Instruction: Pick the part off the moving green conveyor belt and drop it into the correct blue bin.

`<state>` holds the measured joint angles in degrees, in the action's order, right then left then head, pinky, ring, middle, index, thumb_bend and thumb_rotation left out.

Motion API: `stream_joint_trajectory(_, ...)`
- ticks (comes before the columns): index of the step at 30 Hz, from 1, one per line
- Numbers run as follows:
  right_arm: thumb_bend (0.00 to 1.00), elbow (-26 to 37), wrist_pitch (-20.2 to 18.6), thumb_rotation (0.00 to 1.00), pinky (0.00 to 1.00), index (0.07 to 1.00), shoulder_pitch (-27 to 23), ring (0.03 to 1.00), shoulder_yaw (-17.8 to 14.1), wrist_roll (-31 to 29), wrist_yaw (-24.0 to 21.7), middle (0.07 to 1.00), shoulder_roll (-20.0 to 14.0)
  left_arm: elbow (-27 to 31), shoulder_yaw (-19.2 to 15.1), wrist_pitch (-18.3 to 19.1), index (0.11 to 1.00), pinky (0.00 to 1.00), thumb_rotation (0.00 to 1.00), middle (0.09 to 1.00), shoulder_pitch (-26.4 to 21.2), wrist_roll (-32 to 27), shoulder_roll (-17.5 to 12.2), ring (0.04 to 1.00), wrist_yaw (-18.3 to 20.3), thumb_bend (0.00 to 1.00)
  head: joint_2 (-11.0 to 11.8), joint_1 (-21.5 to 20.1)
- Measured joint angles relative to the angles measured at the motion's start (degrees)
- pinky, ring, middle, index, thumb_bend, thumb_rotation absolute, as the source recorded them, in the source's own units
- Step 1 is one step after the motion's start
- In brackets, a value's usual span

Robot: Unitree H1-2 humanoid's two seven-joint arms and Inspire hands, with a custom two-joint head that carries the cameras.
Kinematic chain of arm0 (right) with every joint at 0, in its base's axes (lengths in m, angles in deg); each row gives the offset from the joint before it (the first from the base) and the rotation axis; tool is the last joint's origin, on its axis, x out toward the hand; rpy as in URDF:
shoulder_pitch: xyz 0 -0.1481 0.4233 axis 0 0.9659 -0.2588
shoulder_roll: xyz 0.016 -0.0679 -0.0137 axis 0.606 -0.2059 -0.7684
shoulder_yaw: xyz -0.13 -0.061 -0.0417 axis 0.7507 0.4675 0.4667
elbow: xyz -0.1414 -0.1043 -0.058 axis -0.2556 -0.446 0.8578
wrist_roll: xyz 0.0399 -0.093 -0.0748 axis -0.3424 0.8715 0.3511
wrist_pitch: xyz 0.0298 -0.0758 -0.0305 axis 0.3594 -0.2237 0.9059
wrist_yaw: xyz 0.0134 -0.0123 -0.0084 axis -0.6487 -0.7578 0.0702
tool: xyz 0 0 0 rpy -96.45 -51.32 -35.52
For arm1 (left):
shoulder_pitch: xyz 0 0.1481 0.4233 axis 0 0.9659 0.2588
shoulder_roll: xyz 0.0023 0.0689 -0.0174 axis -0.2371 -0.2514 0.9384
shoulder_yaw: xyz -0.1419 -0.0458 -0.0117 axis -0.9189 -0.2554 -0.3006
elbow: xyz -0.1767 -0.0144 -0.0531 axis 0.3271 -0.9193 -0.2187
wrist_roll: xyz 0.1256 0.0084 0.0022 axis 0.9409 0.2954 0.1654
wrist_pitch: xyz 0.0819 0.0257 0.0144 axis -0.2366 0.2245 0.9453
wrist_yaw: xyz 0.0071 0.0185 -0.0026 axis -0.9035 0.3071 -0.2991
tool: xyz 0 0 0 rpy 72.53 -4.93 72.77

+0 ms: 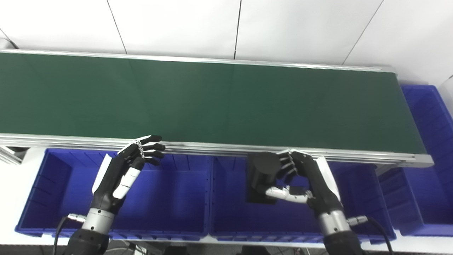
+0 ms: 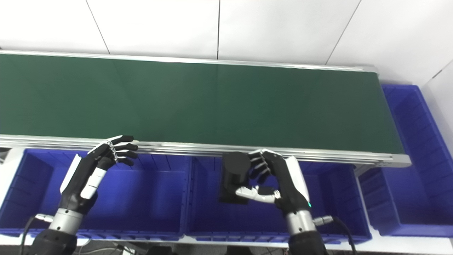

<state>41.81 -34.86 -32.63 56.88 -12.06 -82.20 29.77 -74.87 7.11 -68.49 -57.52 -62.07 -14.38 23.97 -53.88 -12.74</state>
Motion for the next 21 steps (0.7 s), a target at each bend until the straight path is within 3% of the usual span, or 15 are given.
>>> stream_joint_trajectory(10, 0.5, -8.2, 1.2, 0.0, 0.33, 0.547, -3.4, 0.422, 4.3, 8.6, 2.8, 0.481, -2.8, 0.6, -0.4, 0.2, 0.755, 0.54, 0.9, 0.689, -0.4, 0.0, -0.5, 0.628, 0.7, 0.71, -0.5, 0.1)
stream_joint_trajectory(21, 0.5, -14.6, 2.3, 0.0, 0.33, 0.543, -6.7, 0.424, 6.7, 10.7, 3.9, 0.496, -5.2, 1.2, -0.5, 0.5, 0.755, 0.54, 0.9, 0.688, -0.3, 0.0, -0.5, 0.625, 0.8, 0.7, -0.3, 0.5)
